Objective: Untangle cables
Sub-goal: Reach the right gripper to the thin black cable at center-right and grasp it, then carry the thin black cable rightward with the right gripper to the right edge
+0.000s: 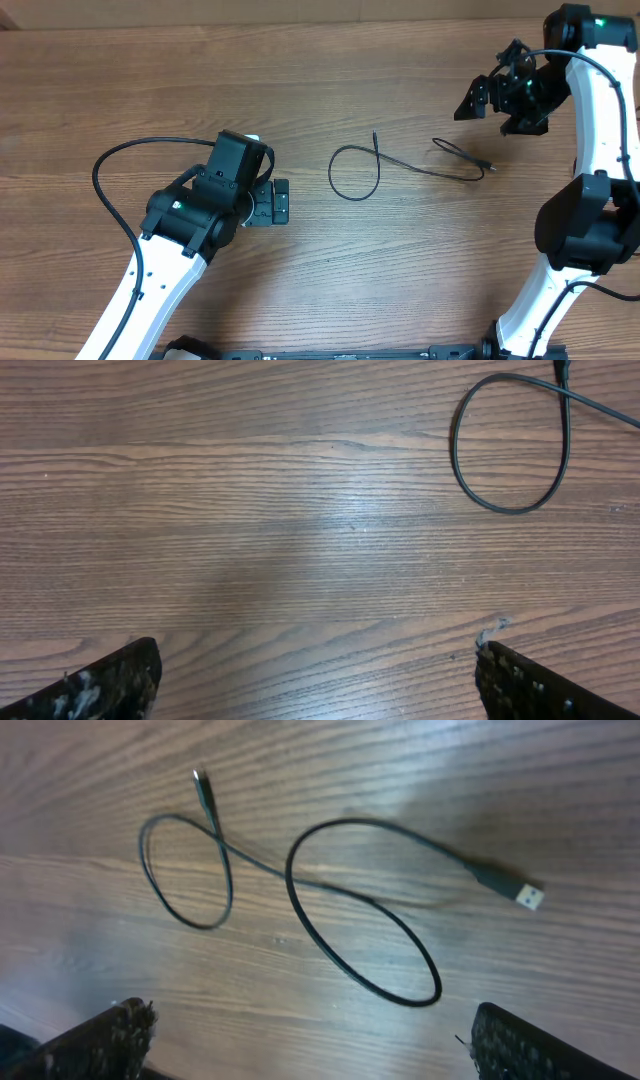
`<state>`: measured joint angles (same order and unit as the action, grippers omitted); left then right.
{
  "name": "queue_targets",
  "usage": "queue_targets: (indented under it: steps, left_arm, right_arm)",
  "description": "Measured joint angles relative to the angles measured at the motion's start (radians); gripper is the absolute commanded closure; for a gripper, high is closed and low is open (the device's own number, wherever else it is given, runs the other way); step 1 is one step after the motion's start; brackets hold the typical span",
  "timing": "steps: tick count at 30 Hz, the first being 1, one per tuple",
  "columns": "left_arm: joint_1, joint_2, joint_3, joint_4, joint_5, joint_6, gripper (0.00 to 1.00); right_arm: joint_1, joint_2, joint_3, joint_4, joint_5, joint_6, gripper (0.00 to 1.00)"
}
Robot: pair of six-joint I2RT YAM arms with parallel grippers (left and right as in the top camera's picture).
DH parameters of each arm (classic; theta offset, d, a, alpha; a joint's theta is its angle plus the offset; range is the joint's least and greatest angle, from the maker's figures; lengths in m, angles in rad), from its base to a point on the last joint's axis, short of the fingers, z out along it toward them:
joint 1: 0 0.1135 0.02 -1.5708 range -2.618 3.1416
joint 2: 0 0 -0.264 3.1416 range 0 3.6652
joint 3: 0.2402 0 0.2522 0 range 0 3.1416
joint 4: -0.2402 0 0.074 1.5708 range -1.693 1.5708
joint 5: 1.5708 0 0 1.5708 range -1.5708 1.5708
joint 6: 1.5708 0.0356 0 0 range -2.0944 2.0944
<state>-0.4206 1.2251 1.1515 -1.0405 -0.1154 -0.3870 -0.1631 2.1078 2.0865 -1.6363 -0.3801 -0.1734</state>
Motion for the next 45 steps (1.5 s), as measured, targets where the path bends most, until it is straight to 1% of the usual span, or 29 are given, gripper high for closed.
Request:
queue_targets:
  steps: [8, 10, 13, 15, 17, 22, 25, 26, 27, 28, 29, 30, 32, 37, 40, 45]
  left_arm:
    - [0.000, 0.000, 0.000, 0.000, 0.000, 0.000, 0.00]
    - [0.000, 0.000, 0.000, 0.000, 0.000, 0.000, 0.00]
    - [0.000, 0.000, 0.000, 0.000, 0.000, 0.000, 0.00]
    - [0.000, 0.000, 0.000, 0.000, 0.000, 0.000, 0.00]
    - [0.000, 0.000, 0.000, 0.000, 0.000, 0.000, 0.01]
    - [0.000, 0.000, 0.000, 0.000, 0.000, 0.000, 0.01]
    - [0.000, 0.000, 0.000, 0.000, 0.000, 0.000, 0.00]
    - [0.000, 0.000, 0.000, 0.000, 0.000, 0.000, 0.00]
    - [0.000, 0.000, 0.000, 0.000, 0.000, 0.000, 0.00]
    - [0.000, 0.000, 0.000, 0.000, 0.000, 0.000, 0.00]
    - [0.000, 0.000, 0.000, 0.000, 0.000, 0.000, 0.00]
    - [0.000, 0.000, 0.000, 0.000, 0.000, 0.000, 0.00]
    - [0.000, 0.000, 0.000, 0.000, 0.000, 0.000, 0.00]
    - [0.000, 0.000, 0.000, 0.000, 0.000, 0.000, 0.00]
    - [0.000, 0.000, 0.000, 0.000, 0.000, 0.000, 0.00]
    - [0.000, 0.000, 0.000, 0.000, 0.000, 0.000, 0.00]
  right_arm:
    - [0.001, 0.000, -0.002, -0.013, 0.058, -0.011, 0.00]
    - [0.001, -0.003, -0.027, -0.002, 0.063, -0.014, 0.00]
    - [0.003, -0.007, -0.105, 0.023, 0.067, -0.024, 0.00]
    - [0.008, -0.007, -0.165, 0.049, 0.071, -0.031, 0.04]
    - [0.020, -0.007, -0.231, 0.075, 0.070, -0.044, 0.05]
    - [0.066, -0.007, -0.372, 0.186, 0.070, -0.085, 0.07]
    - [0.088, -0.007, -0.451, 0.267, 0.070, -0.097, 0.19]
    - [0.092, -0.007, -0.473, 0.286, 0.070, -0.100, 0.31]
    - [0.093, -0.007, -0.494, 0.302, 0.070, -0.104, 0.48]
    - [0.092, -0.007, -0.517, 0.320, 0.070, -0.100, 0.74]
    - [0.092, -0.007, -0.528, 0.327, 0.070, -0.109, 0.85]
    - [0.092, -0.007, -0.539, 0.337, 0.070, -0.110, 0.91]
    - [0.092, -0.007, -0.544, 0.347, 0.069, -0.112, 0.96]
    - [0.092, -0.007, -0.544, 0.359, 0.055, -0.114, 0.96]
    - [0.092, -0.007, -0.522, 0.310, 0.050, -0.114, 0.96]
    - [0.092, -0.007, -0.370, 0.197, 0.030, -0.107, 0.96]
